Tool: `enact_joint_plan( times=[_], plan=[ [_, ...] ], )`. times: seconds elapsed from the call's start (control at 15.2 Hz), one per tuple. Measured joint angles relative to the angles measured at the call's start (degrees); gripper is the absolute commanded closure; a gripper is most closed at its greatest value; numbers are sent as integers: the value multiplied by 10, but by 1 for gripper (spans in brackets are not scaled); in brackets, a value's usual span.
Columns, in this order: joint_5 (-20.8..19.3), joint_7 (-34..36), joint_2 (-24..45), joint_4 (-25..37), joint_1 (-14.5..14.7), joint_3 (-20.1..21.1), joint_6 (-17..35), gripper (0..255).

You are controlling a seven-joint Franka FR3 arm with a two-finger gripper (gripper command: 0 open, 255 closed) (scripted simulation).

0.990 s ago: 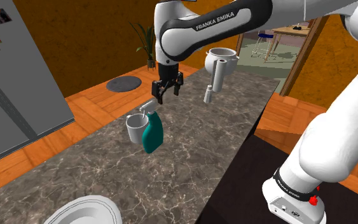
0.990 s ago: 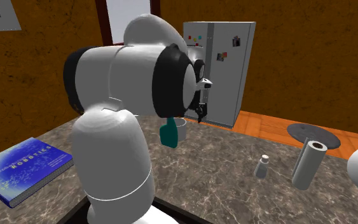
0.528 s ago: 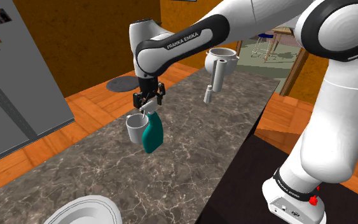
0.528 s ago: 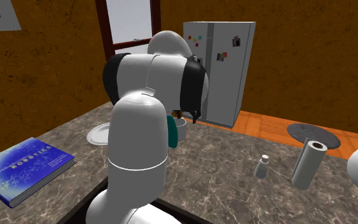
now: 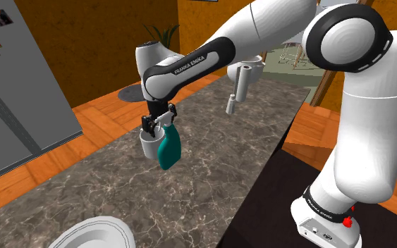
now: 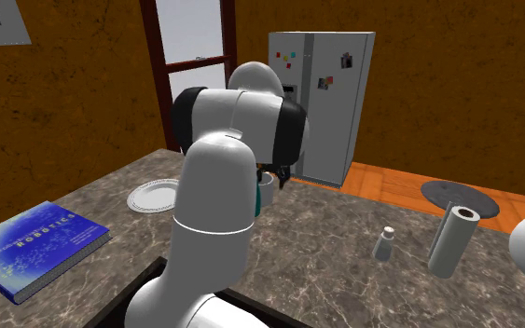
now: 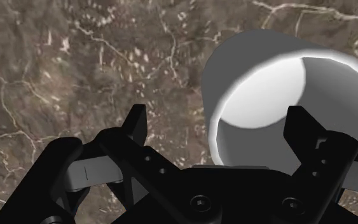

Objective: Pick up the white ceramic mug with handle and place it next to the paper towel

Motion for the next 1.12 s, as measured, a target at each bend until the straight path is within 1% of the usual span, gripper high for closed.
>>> enact_joint_plan(
  times=[0.2,0.59,0.66,1.12],
  plan=[
    [-3,0,9,-4,0,-2,12,0],
    [-3,0,10,-5,0,-2,15,0],
    [-3,0,10,-5,0,-2,15,255],
    [-3,0,10,-5,0,-2,15,255]
  ],
)
